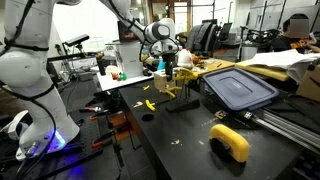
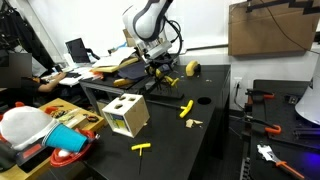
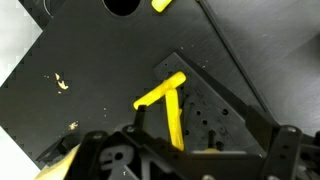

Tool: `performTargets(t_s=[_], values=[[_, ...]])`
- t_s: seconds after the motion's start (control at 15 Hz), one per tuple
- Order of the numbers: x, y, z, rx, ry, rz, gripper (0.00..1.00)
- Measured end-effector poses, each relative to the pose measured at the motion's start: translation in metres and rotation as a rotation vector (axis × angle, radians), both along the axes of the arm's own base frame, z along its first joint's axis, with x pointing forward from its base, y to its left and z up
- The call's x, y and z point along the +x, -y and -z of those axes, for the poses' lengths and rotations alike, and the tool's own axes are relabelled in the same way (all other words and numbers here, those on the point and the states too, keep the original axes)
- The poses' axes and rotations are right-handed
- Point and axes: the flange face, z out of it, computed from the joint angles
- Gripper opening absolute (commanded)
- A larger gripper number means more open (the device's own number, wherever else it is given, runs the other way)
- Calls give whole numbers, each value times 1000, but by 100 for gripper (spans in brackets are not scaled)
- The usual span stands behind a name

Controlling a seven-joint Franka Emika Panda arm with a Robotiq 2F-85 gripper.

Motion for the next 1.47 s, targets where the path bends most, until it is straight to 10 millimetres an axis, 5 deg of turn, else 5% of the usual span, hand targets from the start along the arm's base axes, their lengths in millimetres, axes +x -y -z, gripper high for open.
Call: performTargets(t_s=[0.47, 1.0, 1.47], values=[[-22, -2, -55, 208, 23, -133, 100], [-60, 26, -154, 355, 43, -326, 100], [-109, 31, -236, 386, 6, -472, 100]])
